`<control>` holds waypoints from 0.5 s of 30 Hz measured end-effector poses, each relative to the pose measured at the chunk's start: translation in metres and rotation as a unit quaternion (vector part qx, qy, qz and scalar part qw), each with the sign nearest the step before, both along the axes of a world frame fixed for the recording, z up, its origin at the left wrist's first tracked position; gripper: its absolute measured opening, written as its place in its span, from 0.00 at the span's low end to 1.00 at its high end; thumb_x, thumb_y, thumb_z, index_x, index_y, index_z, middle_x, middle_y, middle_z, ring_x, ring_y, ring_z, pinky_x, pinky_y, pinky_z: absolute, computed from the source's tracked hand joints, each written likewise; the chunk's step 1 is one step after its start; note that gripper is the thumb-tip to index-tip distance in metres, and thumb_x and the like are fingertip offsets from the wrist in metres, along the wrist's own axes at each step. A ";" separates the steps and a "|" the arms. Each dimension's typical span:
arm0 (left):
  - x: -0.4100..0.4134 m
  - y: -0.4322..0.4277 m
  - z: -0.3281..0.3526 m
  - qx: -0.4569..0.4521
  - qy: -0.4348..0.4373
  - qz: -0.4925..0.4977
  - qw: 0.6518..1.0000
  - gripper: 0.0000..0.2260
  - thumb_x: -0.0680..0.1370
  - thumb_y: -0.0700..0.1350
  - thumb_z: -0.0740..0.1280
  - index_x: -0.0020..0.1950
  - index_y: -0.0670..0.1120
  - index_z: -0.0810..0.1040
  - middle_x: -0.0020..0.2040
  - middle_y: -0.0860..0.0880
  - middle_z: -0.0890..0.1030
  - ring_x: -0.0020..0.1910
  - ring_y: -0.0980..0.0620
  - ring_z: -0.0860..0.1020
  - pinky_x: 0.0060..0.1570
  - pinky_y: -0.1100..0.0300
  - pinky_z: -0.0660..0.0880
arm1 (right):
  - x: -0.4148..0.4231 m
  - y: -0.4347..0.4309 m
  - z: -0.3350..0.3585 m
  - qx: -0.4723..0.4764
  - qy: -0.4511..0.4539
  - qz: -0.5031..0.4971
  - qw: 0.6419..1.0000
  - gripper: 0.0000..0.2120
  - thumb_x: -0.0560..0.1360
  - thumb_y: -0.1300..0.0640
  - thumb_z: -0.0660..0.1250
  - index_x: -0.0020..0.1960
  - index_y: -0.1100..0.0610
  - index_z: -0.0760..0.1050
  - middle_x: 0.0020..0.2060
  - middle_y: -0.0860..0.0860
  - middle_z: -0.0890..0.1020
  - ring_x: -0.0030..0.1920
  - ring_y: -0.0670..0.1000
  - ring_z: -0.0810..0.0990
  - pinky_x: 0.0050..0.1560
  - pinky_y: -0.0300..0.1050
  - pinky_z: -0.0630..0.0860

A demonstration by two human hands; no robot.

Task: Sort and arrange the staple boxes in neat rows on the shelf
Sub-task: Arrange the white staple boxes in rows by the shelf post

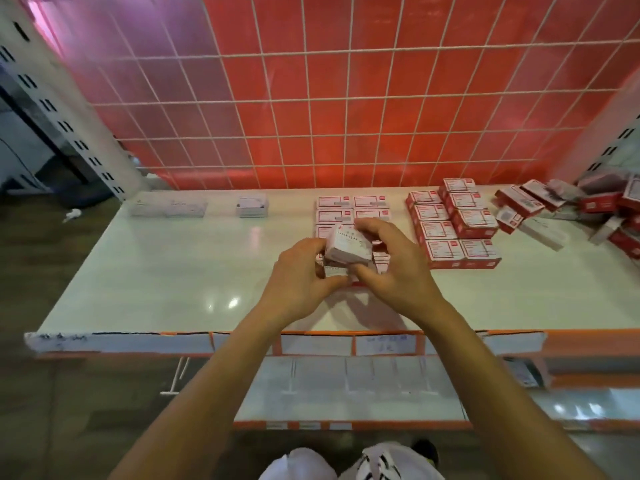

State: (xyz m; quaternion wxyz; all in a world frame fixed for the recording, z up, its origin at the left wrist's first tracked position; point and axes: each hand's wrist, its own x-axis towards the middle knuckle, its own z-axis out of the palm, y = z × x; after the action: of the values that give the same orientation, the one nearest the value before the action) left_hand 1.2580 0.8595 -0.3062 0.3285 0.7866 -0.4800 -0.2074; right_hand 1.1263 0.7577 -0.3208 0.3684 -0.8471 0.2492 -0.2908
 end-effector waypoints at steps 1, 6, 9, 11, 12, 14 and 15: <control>0.004 0.003 -0.001 0.002 0.011 0.002 1.000 0.23 0.70 0.50 0.75 0.64 0.50 0.75 0.57 0.52 0.78 0.39 0.58 0.74 0.41 0.70 0.72 | 0.001 0.002 -0.001 0.014 -0.004 -0.002 1.000 0.30 0.69 0.62 0.73 0.68 0.57 0.68 0.61 0.51 0.75 0.60 0.47 0.74 0.60 0.45 0.75; 0.015 0.009 -0.004 0.004 0.050 0.011 0.999 0.26 0.70 0.51 0.75 0.66 0.50 0.73 0.59 0.53 0.77 0.39 0.60 0.76 0.36 0.74 0.72 | 0.003 0.006 -0.007 0.076 0.018 -0.014 0.997 0.31 0.70 0.61 0.72 0.70 0.53 0.66 0.63 0.48 0.75 0.59 0.43 0.74 0.60 0.42 0.74; 0.015 0.005 -0.005 -0.003 0.055 0.018 0.998 0.27 0.70 0.52 0.74 0.67 0.50 0.72 0.61 0.52 0.77 0.41 0.58 0.77 0.36 0.73 0.72 | 0.003 0.000 -0.007 0.099 0.021 -0.010 0.995 0.30 0.71 0.59 0.72 0.70 0.50 0.66 0.62 0.46 0.75 0.59 0.41 0.74 0.58 0.40 0.75; 0.014 0.002 -0.006 0.000 0.053 0.021 0.998 0.26 0.71 0.52 0.74 0.67 0.50 0.72 0.62 0.52 0.77 0.42 0.56 0.76 0.36 0.72 0.72 | 0.003 -0.006 -0.005 0.102 0.019 -0.003 0.995 0.28 0.71 0.59 0.72 0.68 0.50 0.68 0.61 0.46 0.76 0.58 0.41 0.75 0.58 0.41 0.75; 0.013 0.001 -0.006 0.002 0.052 0.024 0.998 0.26 0.71 0.51 0.74 0.67 0.50 0.72 0.63 0.52 0.77 0.42 0.56 0.76 0.36 0.72 0.72 | 0.004 -0.008 -0.004 0.101 0.017 0.000 0.995 0.27 0.71 0.59 0.72 0.67 0.50 0.69 0.60 0.45 0.77 0.57 0.41 0.75 0.57 0.42 0.76; 0.013 0.000 -0.006 0.003 0.052 0.031 0.998 0.26 0.71 0.52 0.74 0.67 0.50 0.72 0.62 0.51 0.77 0.41 0.57 0.76 0.37 0.71 0.73 | 0.006 -0.014 -0.001 0.102 0.016 0.008 0.995 0.24 0.71 0.60 0.72 0.65 0.50 0.71 0.57 0.44 0.78 0.56 0.42 0.76 0.56 0.43 0.77; 0.013 -0.001 -0.006 0.004 0.047 0.035 0.998 0.27 0.71 0.52 0.74 0.68 0.50 0.72 0.62 0.52 0.77 0.40 0.58 0.76 0.37 0.71 0.73 | 0.008 -0.016 0.000 0.104 0.018 0.015 0.994 0.24 0.71 0.60 0.73 0.64 0.51 0.71 0.56 0.44 0.78 0.56 0.41 0.76 0.56 0.42 0.77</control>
State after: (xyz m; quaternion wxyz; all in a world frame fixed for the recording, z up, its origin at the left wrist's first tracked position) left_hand 1.2714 0.8586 -0.3118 0.3543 0.7937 -0.4355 -0.2342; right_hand 1.1348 0.7421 -0.3209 0.4544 -0.8129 0.2723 -0.2420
